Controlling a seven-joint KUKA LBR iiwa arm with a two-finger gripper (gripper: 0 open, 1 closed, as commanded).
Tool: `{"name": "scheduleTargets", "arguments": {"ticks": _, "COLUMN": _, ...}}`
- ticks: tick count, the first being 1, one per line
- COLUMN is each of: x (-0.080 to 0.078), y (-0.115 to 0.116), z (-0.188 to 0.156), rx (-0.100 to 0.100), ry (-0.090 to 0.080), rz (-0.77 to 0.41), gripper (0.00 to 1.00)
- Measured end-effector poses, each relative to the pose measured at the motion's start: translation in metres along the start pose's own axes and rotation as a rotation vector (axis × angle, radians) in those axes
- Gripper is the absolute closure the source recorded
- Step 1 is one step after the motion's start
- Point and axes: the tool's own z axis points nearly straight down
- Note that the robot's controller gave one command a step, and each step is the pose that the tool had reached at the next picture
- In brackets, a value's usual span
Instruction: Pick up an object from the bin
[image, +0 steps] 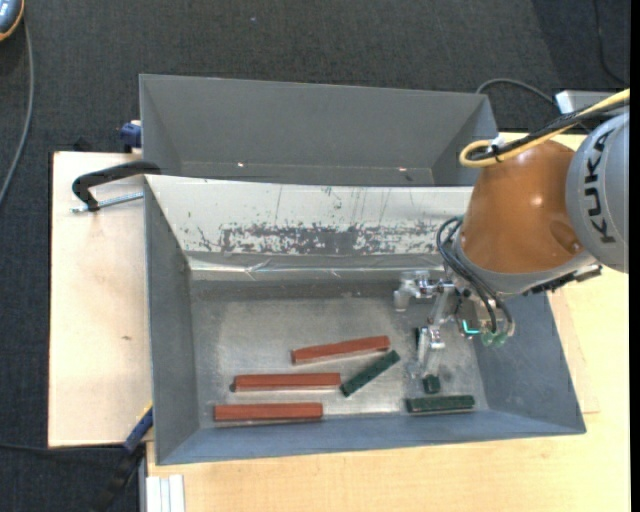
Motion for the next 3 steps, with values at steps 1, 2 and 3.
{"name": "scheduleTargets", "arguments": {"ticks": 1, "x": -0.002, "y": 0.000, "z": -0.004, "rx": 0.001, "ry": -0.009, "rz": -0.001, "gripper": 0.00}}
{"name": "scheduleTargets", "arguments": {"ticks": 2, "x": -0.012, "y": 0.043, "z": 0.022, "rx": 0.001, "ry": -0.009, "rz": -0.117, "gripper": 0.00}}
{"name": "scheduleTargets", "arguments": {"ticks": 3, "x": -0.002, "y": 0.098, "z": 0.032, "rx": -0.002, "ry": -0.006, "rz": -0.159, "gripper": 0.00}}
